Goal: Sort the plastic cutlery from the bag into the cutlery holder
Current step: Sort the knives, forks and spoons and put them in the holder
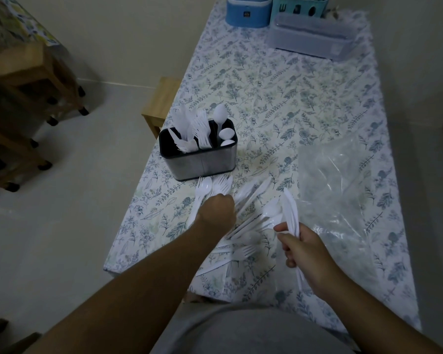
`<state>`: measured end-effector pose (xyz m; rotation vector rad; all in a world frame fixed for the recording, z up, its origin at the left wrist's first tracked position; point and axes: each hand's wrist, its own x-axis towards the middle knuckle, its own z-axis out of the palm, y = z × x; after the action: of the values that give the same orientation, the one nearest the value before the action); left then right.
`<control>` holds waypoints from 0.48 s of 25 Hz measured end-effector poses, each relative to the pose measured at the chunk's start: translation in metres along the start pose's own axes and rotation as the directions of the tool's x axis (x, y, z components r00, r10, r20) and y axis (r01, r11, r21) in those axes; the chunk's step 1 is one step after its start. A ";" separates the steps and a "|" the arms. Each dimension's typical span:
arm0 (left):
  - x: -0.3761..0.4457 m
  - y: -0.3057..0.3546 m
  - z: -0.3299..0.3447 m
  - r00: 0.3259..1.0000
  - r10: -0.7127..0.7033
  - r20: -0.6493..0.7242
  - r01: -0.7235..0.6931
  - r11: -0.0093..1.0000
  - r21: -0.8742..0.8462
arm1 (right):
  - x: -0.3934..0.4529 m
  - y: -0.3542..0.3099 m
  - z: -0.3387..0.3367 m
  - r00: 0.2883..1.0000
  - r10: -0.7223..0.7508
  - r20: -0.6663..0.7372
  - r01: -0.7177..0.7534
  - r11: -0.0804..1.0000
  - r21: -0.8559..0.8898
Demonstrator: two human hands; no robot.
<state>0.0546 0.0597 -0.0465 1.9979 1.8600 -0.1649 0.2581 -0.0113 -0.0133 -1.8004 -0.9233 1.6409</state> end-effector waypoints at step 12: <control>0.001 -0.005 0.001 0.998 -0.021 -0.057 0.023 0.999 0.036 | 0.001 -0.002 0.001 1.000 0.004 -0.028 -0.003 1.000 0.024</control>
<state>0.0496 0.0606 -0.0489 2.0267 1.9277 -0.1511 0.2566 -0.0098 -0.0124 -1.8053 -0.8857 1.6180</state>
